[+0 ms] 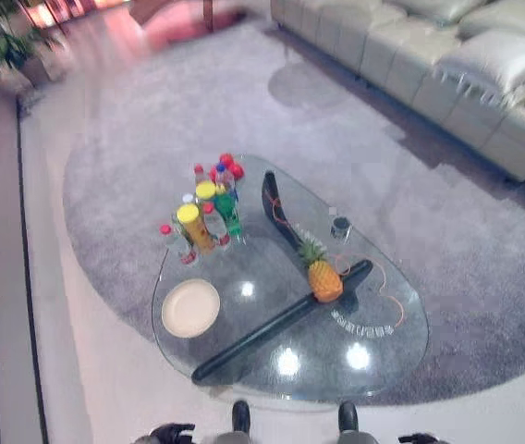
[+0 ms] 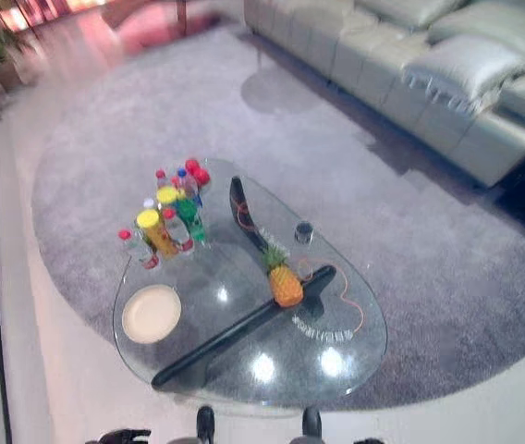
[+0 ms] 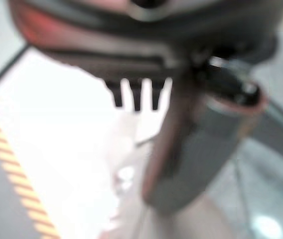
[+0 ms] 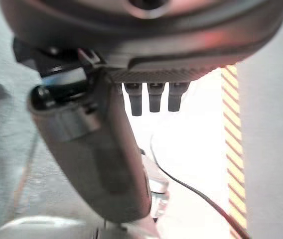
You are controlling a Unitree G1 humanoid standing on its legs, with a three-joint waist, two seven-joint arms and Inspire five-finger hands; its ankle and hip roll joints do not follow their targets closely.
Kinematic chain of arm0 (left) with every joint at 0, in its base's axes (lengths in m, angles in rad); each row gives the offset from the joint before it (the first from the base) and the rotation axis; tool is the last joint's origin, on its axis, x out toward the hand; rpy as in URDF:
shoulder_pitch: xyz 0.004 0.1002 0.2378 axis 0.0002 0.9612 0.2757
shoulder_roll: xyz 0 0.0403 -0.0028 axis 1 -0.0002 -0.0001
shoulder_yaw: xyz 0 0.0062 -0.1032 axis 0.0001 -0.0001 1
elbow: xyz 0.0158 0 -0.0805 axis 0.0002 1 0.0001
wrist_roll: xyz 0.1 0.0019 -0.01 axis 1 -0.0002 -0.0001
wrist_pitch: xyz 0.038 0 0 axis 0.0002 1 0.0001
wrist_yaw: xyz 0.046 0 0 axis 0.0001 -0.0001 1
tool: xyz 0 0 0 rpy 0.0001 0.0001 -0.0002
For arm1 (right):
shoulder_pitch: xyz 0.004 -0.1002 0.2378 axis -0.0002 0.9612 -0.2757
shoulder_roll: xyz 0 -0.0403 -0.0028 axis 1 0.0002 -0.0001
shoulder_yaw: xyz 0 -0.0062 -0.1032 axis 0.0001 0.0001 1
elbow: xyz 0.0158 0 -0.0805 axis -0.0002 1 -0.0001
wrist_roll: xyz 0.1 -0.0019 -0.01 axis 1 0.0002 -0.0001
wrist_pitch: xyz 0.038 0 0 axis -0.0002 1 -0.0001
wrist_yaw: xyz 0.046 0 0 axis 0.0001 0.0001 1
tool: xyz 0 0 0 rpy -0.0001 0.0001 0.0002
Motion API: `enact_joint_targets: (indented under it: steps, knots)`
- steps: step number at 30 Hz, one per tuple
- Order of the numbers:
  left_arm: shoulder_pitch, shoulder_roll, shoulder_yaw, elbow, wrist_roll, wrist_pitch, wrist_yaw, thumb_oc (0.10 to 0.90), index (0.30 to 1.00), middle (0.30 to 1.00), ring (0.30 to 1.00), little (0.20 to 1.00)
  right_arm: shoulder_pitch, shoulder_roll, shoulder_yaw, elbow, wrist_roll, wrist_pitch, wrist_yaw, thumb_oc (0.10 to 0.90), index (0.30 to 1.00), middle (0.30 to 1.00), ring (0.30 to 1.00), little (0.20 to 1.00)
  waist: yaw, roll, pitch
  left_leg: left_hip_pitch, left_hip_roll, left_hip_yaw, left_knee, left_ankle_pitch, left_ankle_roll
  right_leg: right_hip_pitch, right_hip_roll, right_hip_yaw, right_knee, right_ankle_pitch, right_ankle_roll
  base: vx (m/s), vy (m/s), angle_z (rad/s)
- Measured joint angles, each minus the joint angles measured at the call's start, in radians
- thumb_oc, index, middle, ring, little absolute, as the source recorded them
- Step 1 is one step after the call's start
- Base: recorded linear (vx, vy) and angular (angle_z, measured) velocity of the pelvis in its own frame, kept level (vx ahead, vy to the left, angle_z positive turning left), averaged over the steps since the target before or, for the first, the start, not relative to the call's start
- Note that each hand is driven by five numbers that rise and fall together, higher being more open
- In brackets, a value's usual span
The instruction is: Pick up the fruit to the plate
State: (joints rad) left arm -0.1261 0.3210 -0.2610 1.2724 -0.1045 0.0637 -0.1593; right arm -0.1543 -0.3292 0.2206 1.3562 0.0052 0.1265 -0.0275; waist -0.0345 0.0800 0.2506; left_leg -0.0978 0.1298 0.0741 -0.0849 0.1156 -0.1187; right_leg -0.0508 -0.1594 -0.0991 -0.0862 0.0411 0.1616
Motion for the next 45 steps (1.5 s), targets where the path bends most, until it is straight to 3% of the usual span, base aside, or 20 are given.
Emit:
enact_joint_targets:
  steps: [7, 10, 11, 16, 25, 28, 33, 45]
  knots:
    - [-0.038, 0.018, -0.007, -0.037, -0.058, -0.049, -0.010, 0.800, 0.900, 0.900, 0.900, 0.900, -0.080, -0.028, 0.002, -0.010, 0.046, -0.007, -0.020, 0.800, 0.900, 0.900, 0.900, 0.900, 0.002, 0.016, 0.108, -0.071, -0.002, -0.008, 0.000, 0.020, 0.003, -0.066, -0.001, -0.004, 0.000, 0.012, -0.001, -0.10, 0.002, 0.03]
    - [-0.075, 0.046, -0.045, -0.038, -0.136, -0.067, -0.047, 0.800, 0.900, 0.900, 0.900, 0.900, -0.132, -0.058, 0.005, -0.013, 0.079, -0.017, -0.023, 0.800, 0.900, 0.900, 0.900, 0.900, 0.002, 0.020, 0.135, -0.142, -0.003, -0.008, 0.001, 0.037, 0.006, -0.138, -0.002, -0.003, 0.001, 0.029, 0.001, -0.12, -0.005, -0.02]
    - [-0.094, 0.050, -0.044, -0.039, -0.160, -0.081, -0.051, 0.800, 0.900, 0.900, 0.900, 0.900, -0.152, -0.070, 0.005, -0.017, 0.087, -0.021, -0.026, 0.800, 0.900, 0.900, 0.900, 0.900, 0.003, 0.023, 0.168, -0.152, -0.005, -0.008, 0.001, 0.042, 0.008, -0.148, -0.003, -0.002, 0.001, 0.038, 0.001, -0.11, -0.030, 0.00]
    - [-0.169, 0.080, -0.029, -0.122, -0.278, -0.119, 0.004, 0.800, 0.900, 0.900, 0.900, 0.900, -0.225, -0.094, 0.005, -0.086, 0.155, -0.078, -0.095, 0.800, 0.900, 0.900, 0.900, 0.900, 0.006, 0.014, 0.261, -0.257, -0.009, -0.010, 0.053, 0.047, 0.014, -0.262, -0.009, 0.004, 0.073, 0.033, 0.006, -0.13, -0.052, 0.01]
    - [-0.268, 0.059, 0.048, -0.229, -0.475, -0.253, 0.202, 0.800, 0.900, 0.900, 0.900, 0.900, -0.285, -0.089, -0.001, -0.187, 0.173, -0.249, -0.348, 0.800, 0.900, 0.900, 0.900, 0.900, 0.003, -0.001, 0.275, -0.458, -0.025, -0.030, 0.159, 0.054, 0.023, -0.532, -0.030, 0.036, 0.325, -0.047, 0.005, -0.09, -0.040, 0.03]
    - [-0.267, 0.042, 0.070, -0.224, -0.508, -0.280, 0.252, 0.800, 0.900, 0.900, 0.900, 0.900, -0.287, -0.085, -0.003, -0.197, 0.172, -0.263, -0.397, 0.800, 0.900, 0.900, 0.900, 0.900, 0.005, -0.007, 0.275, -0.515, -0.038, -0.034, 0.200, 0.049, 0.020, -0.624, -0.042, 0.056, 0.435, -0.088, -0.007, -0.05, -0.002, 0.08]
    - [-0.270, 0.037, 0.078, -0.222, -0.512, -0.289, 0.302, 0.800, 0.900, 0.900, 0.900, 0.900, -0.314, -0.073, -0.003, -0.209, 0.171, -0.274, -0.432, 0.800, 0.900, 0.900, 0.900, 0.900, 0.002, -0.014, 0.278, -0.587, -0.035, -0.037, 0.258, 0.036, 0.015, -0.714, -0.035, 0.077, 0.511, -0.102, -0.019, -0.02, -0.004, -0.05]
    - [-0.330, 0.037, 0.072, -0.222, -0.512, -0.285, 0.303, 0.800, 0.900, 0.900, 0.900, 0.900, -0.369, -0.068, 0.005, -0.206, 0.171, -0.285, -0.447, 0.800, 0.900, 0.900, 0.900, 0.900, 0.002, -0.028, 0.282, -0.696, -0.035, -0.077, 0.315, 0.020, 0.003, -0.819, -0.021, 0.085, 0.553, -0.102, -0.031, -0.01, 0.000, -0.01]
